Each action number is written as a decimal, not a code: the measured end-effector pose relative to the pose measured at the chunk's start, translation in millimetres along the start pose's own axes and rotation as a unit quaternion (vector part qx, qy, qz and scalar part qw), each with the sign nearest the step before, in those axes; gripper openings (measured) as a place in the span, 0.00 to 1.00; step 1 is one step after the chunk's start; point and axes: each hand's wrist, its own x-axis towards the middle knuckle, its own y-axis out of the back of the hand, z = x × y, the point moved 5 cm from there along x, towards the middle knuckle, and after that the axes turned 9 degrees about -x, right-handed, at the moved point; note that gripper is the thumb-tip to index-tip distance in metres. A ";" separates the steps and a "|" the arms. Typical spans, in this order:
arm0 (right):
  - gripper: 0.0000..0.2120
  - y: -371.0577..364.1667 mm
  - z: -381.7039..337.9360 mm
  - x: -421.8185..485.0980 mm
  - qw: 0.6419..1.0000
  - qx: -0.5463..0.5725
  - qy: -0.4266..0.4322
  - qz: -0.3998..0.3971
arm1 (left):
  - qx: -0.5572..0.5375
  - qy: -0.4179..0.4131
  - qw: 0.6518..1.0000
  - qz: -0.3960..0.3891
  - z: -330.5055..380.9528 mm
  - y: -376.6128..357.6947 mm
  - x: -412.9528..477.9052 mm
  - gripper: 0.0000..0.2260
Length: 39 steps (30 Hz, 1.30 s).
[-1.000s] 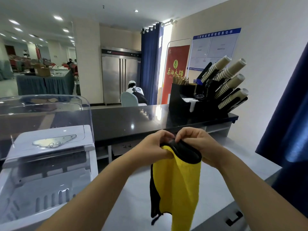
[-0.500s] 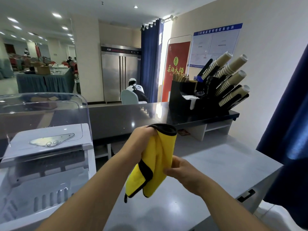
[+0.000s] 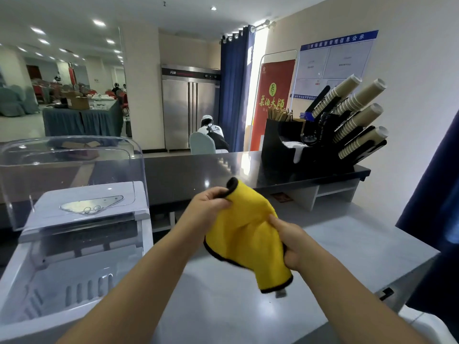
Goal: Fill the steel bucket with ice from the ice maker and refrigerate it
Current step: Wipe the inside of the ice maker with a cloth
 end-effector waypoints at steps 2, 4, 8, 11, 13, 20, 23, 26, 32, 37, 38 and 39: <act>0.22 -4.7 -6.0 -1.3 0.994 0.101 -0.006 -0.030 | 0.033 -0.019 0.997 -0.060 -4.8 -9.1 -10.2 0.21; 0.28 -11.8 -12.3 -3.9 0.978 0.188 0.006 -0.086 | 0.073 -0.021 0.991 -0.109 -13.5 -15.9 -21.1 0.22; 0.40 -28.7 -11.6 -12.1 0.948 0.271 -0.002 -0.165 | 0.147 -0.059 0.975 -0.158 -27.5 -17.8 -35.2 0.23; 0.31 -45.7 -9.9 -22.0 0.948 0.250 0.019 -0.195 | 0.175 -0.091 0.969 -0.148 -25.0 -9.7 -46.4 0.25; 0.20 -53.4 -11.9 -25.3 0.955 0.235 0.044 -0.174 | 0.156 -0.094 0.972 -0.149 -20.3 -3.3 -54.3 0.27; 0.05 -109.3 -28.5 -29.5 0.980 0.175 0.073 -0.068 | 0.129 -0.113 0.985 -0.010 20.9 73.3 -73.7 0.16; 0.02 -136.3 -37.7 -35.0 0.977 0.169 0.120 -0.041 | 0.121 -0.148 0.979 0.073 50.4 125.3 -81.0 0.10; 0.06 -163.8 -47.3 -44.7 0.969 0.158 0.190 -0.006 | 0.086 -0.173 0.962 0.192 72.7 183.8 -90.1 0.07; 0.09 -215.2 -64.7 -67.1 0.944 0.090 0.299 0.107 | 0.052 -0.212 0.893 0.394 94.9 284.3 -104.4 0.04; 0.10 -254.3 -74.6 -68.1 0.934 0.110 0.289 0.181 | 0.055 -0.180 0.932 0.311 103.6 316.4 -74.0 0.21; 0.10 -260.9 -75.1 -66.9 0.934 0.125 0.278 0.187 | 0.059 -0.173 0.942 0.280 103.7 316.6 -66.5 0.23; 0.10 -267.3 -75.6 -65.7 0.932 0.132 0.272 0.199 | 0.063 -0.168 0.950 0.255 104.2 317.3 -60.4 0.26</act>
